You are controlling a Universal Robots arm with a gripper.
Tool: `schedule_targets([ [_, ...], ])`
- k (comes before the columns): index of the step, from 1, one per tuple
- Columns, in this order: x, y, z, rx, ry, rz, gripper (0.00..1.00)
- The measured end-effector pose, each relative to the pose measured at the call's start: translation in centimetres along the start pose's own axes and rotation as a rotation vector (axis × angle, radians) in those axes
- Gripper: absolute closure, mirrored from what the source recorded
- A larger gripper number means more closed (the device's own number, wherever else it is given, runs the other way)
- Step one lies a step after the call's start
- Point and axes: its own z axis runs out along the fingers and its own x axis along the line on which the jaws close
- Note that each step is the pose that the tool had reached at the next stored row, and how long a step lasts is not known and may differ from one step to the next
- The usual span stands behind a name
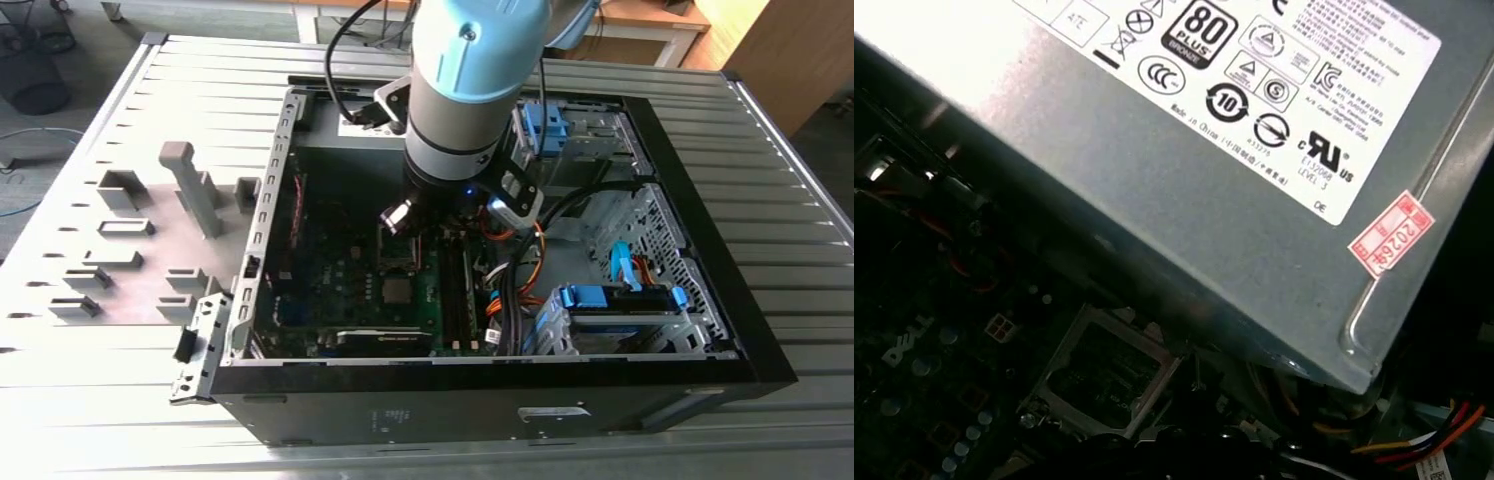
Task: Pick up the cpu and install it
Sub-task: 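Close the cpu cover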
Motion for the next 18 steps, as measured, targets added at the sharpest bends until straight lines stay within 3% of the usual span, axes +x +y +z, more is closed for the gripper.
schedule_targets([
  [18,-0.14,0.18,1.23,0.0000,0.0000,0.000,0.89],
])
